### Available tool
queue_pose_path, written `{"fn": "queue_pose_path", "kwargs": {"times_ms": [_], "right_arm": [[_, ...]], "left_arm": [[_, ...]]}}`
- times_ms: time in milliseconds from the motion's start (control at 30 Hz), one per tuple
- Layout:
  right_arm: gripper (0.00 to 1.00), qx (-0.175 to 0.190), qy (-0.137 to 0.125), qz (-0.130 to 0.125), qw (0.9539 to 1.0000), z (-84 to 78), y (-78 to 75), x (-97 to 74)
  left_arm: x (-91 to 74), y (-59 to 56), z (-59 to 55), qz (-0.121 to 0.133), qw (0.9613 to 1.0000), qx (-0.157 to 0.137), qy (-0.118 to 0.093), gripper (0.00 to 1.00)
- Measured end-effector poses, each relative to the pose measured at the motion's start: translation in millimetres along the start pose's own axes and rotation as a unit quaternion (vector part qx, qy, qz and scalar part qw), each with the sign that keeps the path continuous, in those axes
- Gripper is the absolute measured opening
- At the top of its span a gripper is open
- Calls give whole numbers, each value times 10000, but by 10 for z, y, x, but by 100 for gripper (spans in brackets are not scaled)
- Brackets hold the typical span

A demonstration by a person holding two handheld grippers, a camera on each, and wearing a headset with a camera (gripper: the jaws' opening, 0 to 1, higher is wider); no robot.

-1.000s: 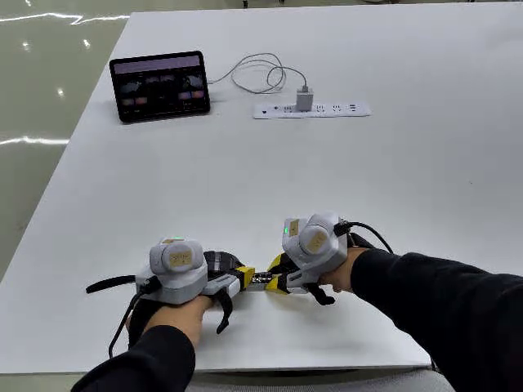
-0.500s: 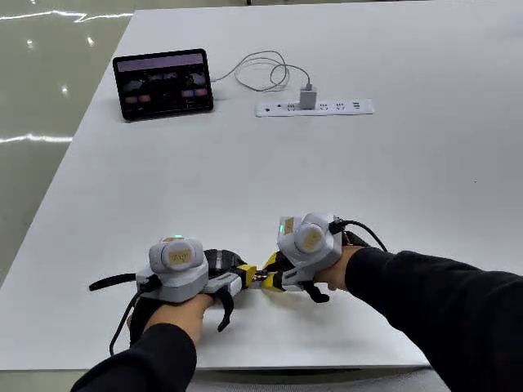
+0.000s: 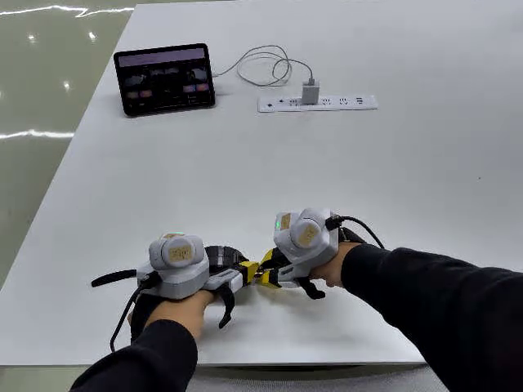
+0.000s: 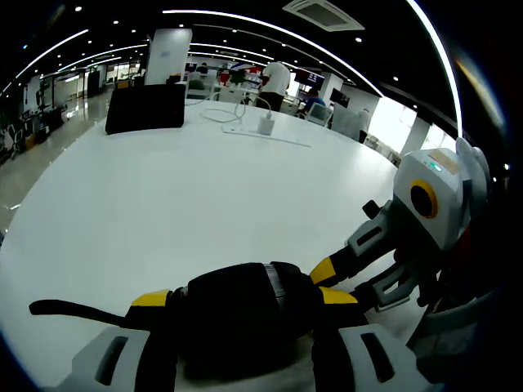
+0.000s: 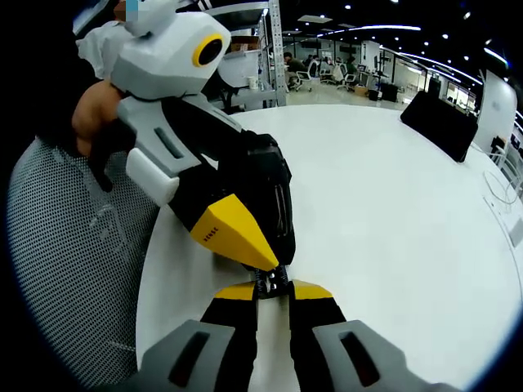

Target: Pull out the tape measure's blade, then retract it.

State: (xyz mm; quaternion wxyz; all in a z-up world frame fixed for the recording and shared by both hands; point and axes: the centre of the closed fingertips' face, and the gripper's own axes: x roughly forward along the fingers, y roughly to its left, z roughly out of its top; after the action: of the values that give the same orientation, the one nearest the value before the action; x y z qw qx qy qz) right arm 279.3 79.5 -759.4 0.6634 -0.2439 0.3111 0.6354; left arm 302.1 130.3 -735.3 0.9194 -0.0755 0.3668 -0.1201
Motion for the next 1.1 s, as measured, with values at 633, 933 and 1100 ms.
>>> {"fn": "queue_pose_path", "kwargs": {"times_ms": [633, 933, 1100], "right_arm": [[10, 60, -19, 13, 10000, 15, 1, 1], [10, 93, -15, -3, 10000, 14, -2, 4], [10, 93, -24, -15, 10000, 15, -1, 6]], "left_arm": [[-1, -15, -2, 74, 10000, 13, -49, 66], [-32, -10, 23, 316, 9992, 240, 19, 64], [-31, 12, 9, 351, 9986, 377, 140, 62]]}}
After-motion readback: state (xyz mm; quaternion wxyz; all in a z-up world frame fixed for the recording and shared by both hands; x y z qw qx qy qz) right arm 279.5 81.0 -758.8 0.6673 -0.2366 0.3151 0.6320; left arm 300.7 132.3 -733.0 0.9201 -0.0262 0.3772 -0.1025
